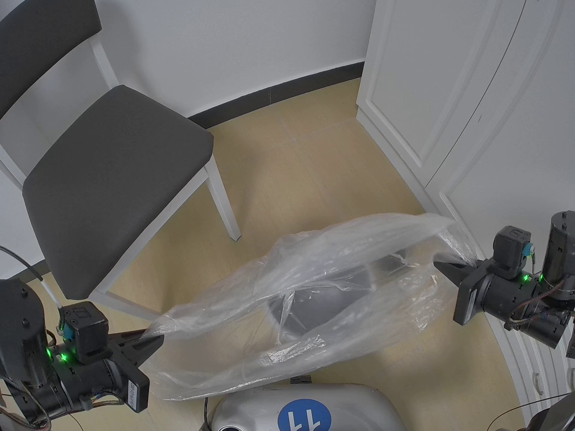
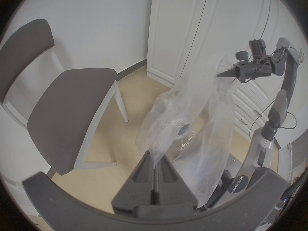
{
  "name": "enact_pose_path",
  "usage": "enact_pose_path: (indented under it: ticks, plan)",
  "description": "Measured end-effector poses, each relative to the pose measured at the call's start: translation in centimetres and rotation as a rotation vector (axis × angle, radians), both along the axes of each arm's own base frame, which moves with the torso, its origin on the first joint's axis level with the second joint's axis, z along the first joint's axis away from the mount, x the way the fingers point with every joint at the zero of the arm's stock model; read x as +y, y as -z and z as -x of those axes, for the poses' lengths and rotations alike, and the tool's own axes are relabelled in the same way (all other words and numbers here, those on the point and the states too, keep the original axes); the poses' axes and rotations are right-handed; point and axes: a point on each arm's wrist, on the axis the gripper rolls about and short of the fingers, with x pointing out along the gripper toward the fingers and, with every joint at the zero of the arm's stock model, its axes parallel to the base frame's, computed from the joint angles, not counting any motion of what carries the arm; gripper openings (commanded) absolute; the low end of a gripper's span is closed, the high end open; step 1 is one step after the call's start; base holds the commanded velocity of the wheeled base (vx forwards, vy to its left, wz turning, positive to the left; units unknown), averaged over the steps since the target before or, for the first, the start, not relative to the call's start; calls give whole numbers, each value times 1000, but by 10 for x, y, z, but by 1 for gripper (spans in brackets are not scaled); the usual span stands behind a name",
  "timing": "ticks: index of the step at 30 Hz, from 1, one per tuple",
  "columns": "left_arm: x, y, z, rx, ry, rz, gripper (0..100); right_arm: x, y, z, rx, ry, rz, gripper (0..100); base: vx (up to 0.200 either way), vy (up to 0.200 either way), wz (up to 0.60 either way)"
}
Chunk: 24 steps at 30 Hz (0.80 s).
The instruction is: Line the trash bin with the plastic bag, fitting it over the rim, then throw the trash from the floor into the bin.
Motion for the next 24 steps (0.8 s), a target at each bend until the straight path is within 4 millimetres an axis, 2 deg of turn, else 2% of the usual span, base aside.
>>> enact_pose_path:
  ticks: [11, 24]
  plan:
    - [11, 1, -16, -17, -102, -59, 0, -22, 7, 24, 42, -16, 201, 0, 0, 0, 0]
    - [17, 2, -22, -14, -153, -66, 0, -36, 10, 30, 16, 0, 287, 0, 0, 0, 0]
